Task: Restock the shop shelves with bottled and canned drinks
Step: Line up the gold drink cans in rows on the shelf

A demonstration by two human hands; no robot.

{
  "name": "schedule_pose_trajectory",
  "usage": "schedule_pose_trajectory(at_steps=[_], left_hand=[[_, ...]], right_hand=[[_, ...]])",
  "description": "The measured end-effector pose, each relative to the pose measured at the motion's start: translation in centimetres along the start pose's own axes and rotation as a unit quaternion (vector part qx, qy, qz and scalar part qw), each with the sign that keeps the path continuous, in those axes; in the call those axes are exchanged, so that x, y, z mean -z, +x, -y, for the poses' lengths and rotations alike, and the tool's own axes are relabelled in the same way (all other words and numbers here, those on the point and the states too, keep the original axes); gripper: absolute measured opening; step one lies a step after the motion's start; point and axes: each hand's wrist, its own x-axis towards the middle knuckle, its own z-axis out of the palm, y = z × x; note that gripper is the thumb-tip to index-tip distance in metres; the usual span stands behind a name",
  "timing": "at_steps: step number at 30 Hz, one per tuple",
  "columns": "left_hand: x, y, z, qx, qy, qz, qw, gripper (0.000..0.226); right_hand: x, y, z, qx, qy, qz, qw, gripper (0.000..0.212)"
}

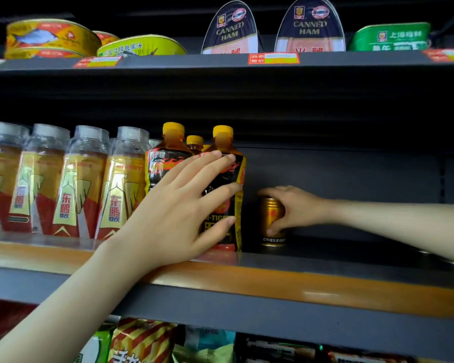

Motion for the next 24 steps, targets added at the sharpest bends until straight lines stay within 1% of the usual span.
schedule_pose_trajectory(at_steps=[5, 8, 10, 11, 14, 17, 19, 24], left_hand=[[-0.1, -0.1, 0.0, 0.0, -0.005, -0.015, 1.0, 0.044], [-0.1, -0.2, -0.1, 0.001, -0.008, -0.016, 1.0, 0.043], [-0.1, -0.1, -0.1, 0.002, -0.009, -0.017, 1.0, 0.044], [-0.1, -0.2, -0.1, 0.001, -0.009, -0.018, 1.0, 0.044], [-0.2, -0.2, -0.1, 0.001, -0.011, -0.017, 1.0, 0.044], [-0.2, -0.2, -0.1, -0.001, -0.008, -0.017, 1.0, 0.044], [-0.3, -0.2, 0.0, -0.002, -0.009, -0.017, 1.0, 0.044], [-0.4, -0.3, 0.1, -0.001, -0.017, -0.014, 1.0, 0.043]], right_hand=[[-1.8, 1.2, 0.4, -0.063, -0.047, -0.004, 0.997, 0.093], [-1.9, 0.8, 0.4, -0.043, -0.063, 0.064, 0.995, 0.105], [-1.2, 0.5, 0.0, -0.008, -0.077, 0.107, 0.991, 0.104], [-0.9, 0.4, -0.2, 0.003, -0.079, 0.116, 0.99, 0.102], [-0.6, 0.8, -0.1, -0.009, -0.083, 0.088, 0.993, 0.101], [-0.6, 1.7, 0.7, -0.045, -0.106, 0.076, 0.991, 0.113], [-0.7, 2.3, 1.1, -0.066, -0.115, 0.075, 0.988, 0.116], [-1.2, 3.0, 2.0, -0.092, -0.163, 0.086, 0.979, 0.101]])
